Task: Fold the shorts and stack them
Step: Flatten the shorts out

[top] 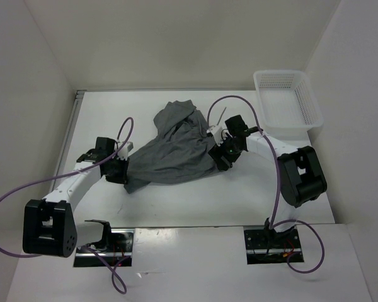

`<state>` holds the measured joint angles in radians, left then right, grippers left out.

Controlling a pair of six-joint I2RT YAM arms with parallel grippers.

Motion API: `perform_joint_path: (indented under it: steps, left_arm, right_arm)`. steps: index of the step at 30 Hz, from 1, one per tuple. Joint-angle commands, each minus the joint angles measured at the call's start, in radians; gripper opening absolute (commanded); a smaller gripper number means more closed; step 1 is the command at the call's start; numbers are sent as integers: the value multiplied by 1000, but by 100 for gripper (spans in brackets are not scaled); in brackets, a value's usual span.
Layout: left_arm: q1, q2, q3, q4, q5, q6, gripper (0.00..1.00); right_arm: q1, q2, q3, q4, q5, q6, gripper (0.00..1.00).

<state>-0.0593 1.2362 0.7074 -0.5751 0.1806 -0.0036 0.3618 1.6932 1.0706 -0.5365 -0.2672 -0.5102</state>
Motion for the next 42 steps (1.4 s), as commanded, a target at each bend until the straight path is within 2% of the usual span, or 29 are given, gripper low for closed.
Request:
perform_joint_path:
  steps: [1,2,4,7,8,10,11,14,15,19,20,22,23,24,26,29,33,36,37,38,39,40,42]
  left_arm:
    - [9,-23,23,-12,13,4,0]
    - [9,-23,23,-12,13,4,0]
    - [19,-23,14,-12,2,4,0]
    - [19,-23,14,-12,-7,4,0]
    - [19,-23,14,-22,-7,4,0]
    - [19,-23,14,-22,-7,4,0]
    - [19,-23,14,-22,-7,4,0]
    - [29,-14,23,46,-18,4,0]
    - [29,-14,42,82,-51,4,0]
    - [38,9,177,389,-188,4,0]
    - [38,37,217,433,-217,4,0]
    - [47,75,355,538,-281,4,0]
    - [56,89,401,570,-299,4,0]
    - [56,101,444,633,-314,4,0]
    - [56,123,565,665,-337,4,0]
    - [56,132,638,666,-337,4,0]
    - [56,77,610,624,-337,4,0]
    - [44,2,479,557,-328,4,0]
    - [29,-44,431,543,-328,4,0]
    - [20,-67,321,520,-328,4,0]
    - [-5,-117,266,505,-328,4,0]
    - [-5,-144,217,454,-328,4,0]
    - [-40,-219,97,382,-278,4,0]
  right_arm:
    - [-50,-49,-9,-43,-20,16,87]
    - [-50,-49,-20,-43,-36,16,87]
    - [-50,-49,-30,-53,-73,1,80]
    - [-50,-27,-52,-36,-107,-8,62]
    - [-50,-15,-52,-27,-107,-8,51]
    - [-50,9,-52,-26,-107,-8,38]
    - [-50,10,-41,-26,-107,-8,26]
    - [-50,33,5,6,-107,28,5]
    - [-50,33,68,42,-107,56,0]
    - [-60,88,360,107,-142,205,0]
    - [-70,106,511,118,-142,264,0]
    - [-90,172,679,129,-152,298,0]
    - [-110,193,845,129,-124,308,0]
    - [-110,212,924,129,-106,308,0]
    - [-135,236,1108,118,-93,308,0]
    - [-135,202,1183,109,-119,308,0]
    - [-135,103,1110,61,-188,244,0]
    - [-135,10,907,0,-188,111,0]
    - [-126,-15,770,-14,-188,72,0]
    - [-116,-38,694,-26,-178,37,0]
    - [-106,-88,621,-36,-162,6,0]
    - [-77,-110,477,-49,-140,-48,0]
    - [-40,-174,347,-72,-139,-91,0]
